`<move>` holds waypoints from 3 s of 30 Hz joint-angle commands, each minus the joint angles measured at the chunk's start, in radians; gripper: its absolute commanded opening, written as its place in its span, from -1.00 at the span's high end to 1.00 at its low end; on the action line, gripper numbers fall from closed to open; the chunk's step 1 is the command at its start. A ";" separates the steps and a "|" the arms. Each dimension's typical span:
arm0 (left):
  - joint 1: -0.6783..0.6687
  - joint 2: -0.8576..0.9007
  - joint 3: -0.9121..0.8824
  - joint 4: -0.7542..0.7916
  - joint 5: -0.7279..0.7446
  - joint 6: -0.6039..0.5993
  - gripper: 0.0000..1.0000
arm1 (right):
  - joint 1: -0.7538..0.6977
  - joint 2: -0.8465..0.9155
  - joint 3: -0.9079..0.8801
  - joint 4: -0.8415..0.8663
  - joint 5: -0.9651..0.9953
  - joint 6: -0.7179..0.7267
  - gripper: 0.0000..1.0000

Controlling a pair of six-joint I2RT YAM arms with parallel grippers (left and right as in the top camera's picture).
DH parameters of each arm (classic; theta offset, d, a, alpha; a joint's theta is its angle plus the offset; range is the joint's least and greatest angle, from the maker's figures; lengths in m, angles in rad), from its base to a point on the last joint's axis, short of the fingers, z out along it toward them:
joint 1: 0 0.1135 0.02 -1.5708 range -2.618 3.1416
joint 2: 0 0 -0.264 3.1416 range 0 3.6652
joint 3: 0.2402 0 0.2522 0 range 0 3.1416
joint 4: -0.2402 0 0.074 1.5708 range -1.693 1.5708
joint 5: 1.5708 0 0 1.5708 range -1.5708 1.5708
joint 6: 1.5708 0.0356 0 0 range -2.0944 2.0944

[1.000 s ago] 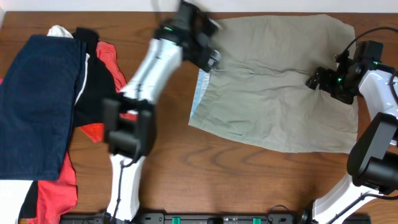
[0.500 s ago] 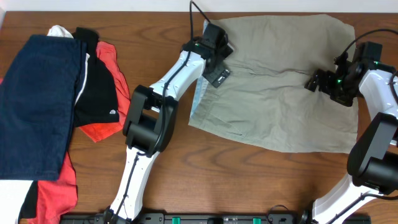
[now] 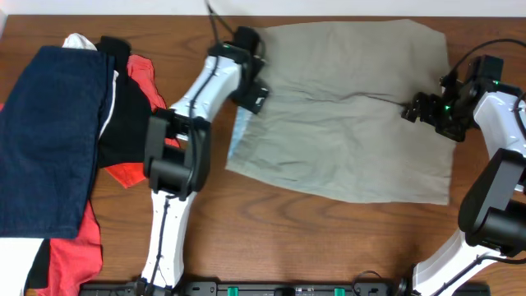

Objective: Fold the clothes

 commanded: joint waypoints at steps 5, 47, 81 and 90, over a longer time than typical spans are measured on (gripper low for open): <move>0.071 0.023 -0.016 -0.097 -0.064 -0.014 -0.96 | 0.010 -0.031 0.021 0.001 0.002 -0.013 -0.99; -0.033 -0.757 -0.936 0.108 -0.079 -1.026 -0.75 | 0.074 -0.599 -0.364 -0.169 0.222 0.406 -0.87; -0.031 -0.698 -1.127 0.444 -0.006 -1.125 0.55 | 0.215 -0.599 -0.470 -0.028 0.238 0.406 -0.68; -0.014 -0.715 -1.126 0.441 -0.011 -1.027 0.88 | 0.214 -0.599 -0.471 -0.084 0.238 0.407 -0.64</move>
